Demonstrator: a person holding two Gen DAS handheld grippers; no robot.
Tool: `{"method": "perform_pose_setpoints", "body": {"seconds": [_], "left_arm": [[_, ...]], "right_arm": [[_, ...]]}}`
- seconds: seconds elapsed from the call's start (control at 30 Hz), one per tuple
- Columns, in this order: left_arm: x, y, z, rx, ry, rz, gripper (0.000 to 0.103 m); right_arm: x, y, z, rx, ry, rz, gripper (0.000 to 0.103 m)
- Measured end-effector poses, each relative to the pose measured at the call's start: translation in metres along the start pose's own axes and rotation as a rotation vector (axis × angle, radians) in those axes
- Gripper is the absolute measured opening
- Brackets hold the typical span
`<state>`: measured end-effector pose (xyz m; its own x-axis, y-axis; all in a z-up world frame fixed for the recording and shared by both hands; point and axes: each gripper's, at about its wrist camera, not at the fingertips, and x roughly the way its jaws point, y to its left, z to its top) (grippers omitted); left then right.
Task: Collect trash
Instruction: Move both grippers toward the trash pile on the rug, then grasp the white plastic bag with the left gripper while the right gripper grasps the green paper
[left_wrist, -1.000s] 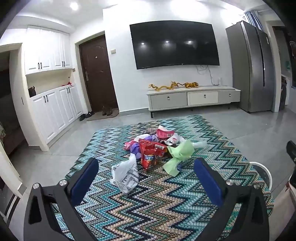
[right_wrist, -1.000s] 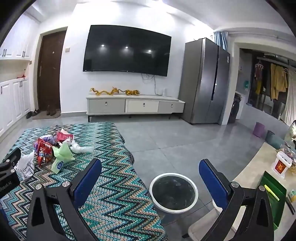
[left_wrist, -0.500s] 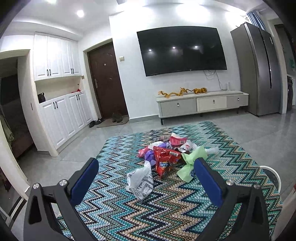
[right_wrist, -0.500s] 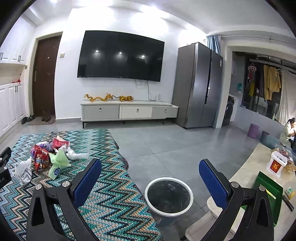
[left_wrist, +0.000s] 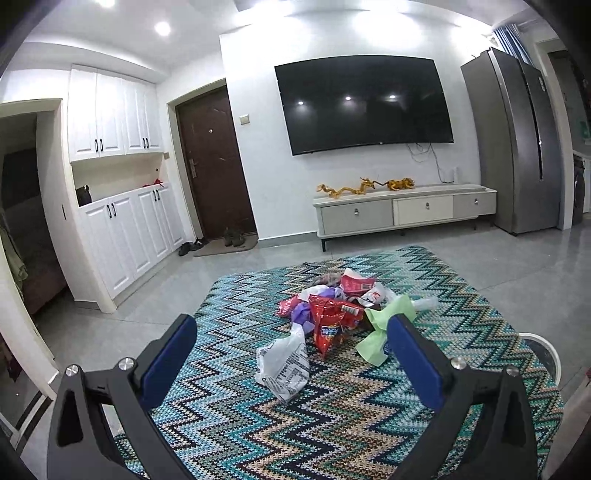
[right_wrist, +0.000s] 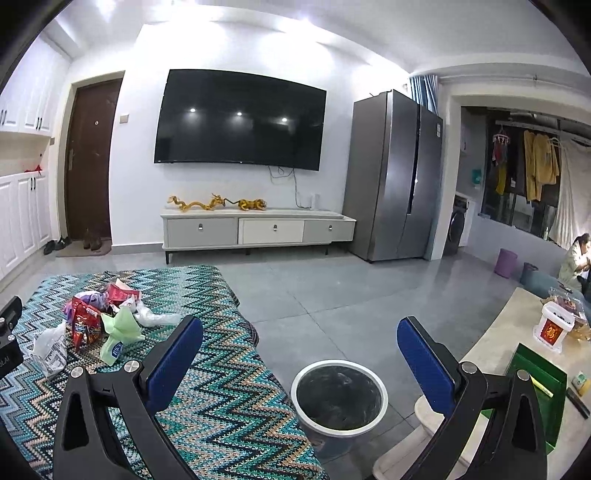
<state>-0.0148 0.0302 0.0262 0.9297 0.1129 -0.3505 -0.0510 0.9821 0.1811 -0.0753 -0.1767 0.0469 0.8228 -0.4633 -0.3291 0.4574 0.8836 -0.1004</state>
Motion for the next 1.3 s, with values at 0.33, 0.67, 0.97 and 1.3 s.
{"method": "perform_pose_setpoints", "body": {"seconds": [0.33, 0.67, 0.97, 1.3], "left_arm": [[0.012, 0.012, 0.000, -0.043, 0.036, -0.061, 0.103], [0.040, 0.045, -0.010, -0.077, 0.090, -0.031, 0.103], [0.082, 0.079, -0.044, -0.071, 0.228, -0.078, 0.103], [0.149, 0.074, -0.049, -0.095, 0.362, -0.223, 0.091]], "right_arm": [[0.003, -0.001, 0.001, 0.027, -0.004, 0.024, 0.103], [0.023, 0.005, -0.001, 0.031, 0.052, 0.059, 0.103], [0.055, 0.040, -0.010, -0.002, 0.154, 0.256, 0.103], [0.125, 0.121, -0.024, 0.010, 0.378, 0.587, 0.091]]}}
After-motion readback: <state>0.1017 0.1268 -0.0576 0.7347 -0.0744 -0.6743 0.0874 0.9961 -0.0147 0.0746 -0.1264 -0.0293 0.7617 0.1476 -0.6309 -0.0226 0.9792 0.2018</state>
